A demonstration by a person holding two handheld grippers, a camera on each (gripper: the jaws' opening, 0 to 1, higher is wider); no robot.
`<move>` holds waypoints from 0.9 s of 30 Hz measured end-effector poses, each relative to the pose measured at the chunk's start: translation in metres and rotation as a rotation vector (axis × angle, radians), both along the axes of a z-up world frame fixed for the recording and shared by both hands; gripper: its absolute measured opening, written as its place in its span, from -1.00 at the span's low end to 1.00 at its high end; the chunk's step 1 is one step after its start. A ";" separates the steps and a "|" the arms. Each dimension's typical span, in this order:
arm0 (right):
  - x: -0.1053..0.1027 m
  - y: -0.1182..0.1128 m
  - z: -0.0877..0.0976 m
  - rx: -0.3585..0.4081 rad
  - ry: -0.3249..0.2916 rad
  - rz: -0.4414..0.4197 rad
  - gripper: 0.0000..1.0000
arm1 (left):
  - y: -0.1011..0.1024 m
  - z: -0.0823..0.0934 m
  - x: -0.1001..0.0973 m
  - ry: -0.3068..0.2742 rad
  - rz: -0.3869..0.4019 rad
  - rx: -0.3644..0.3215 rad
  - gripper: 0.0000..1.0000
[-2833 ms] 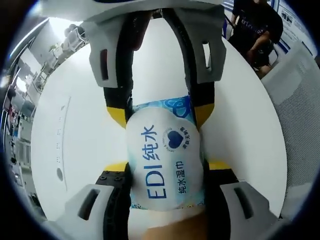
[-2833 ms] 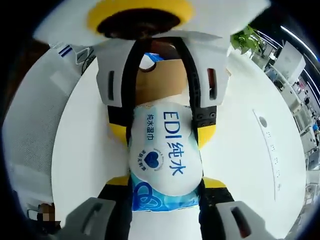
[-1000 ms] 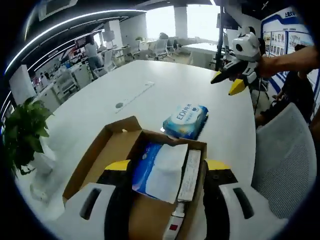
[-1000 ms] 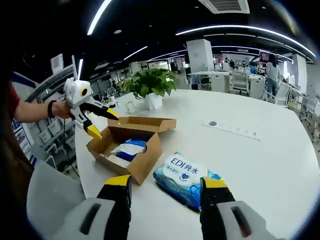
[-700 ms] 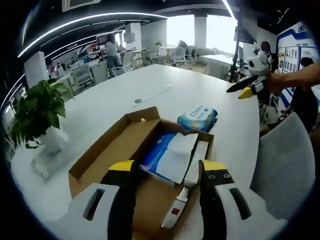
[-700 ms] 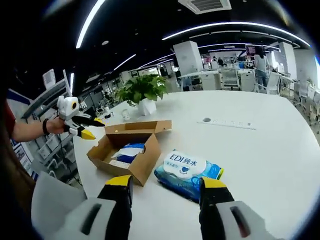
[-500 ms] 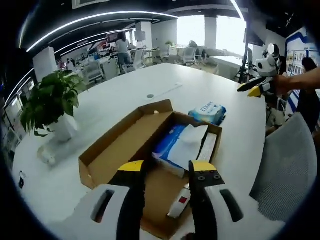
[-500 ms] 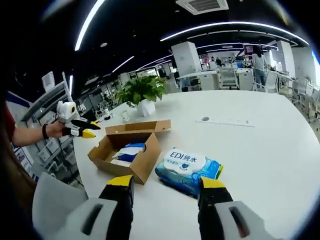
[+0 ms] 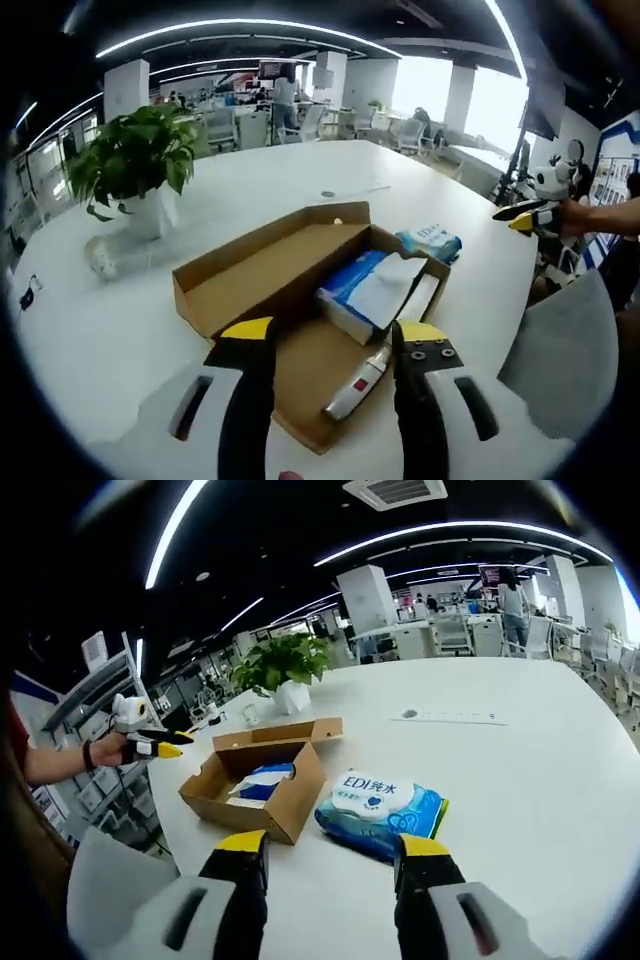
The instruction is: Operate the shoe box by opening the lid, removing the specified soft item, and placing it in the target area until the item is outside and the box remains undamaged.
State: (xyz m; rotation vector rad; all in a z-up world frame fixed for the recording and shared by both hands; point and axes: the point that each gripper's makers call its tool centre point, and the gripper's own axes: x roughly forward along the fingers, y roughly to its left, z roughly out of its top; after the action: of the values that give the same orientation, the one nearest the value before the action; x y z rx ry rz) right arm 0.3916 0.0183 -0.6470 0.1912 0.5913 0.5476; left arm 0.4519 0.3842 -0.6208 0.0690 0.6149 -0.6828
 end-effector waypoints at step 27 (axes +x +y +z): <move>0.034 0.085 0.012 -0.113 -0.012 0.284 0.05 | 0.008 -0.017 -0.016 0.094 0.031 -0.121 0.29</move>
State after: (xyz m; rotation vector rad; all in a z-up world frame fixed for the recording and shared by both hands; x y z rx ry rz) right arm 0.4252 0.1032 -0.6346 -0.0044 0.6404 0.7868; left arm 0.4357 0.3924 -0.6383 -0.0855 0.6626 -0.6950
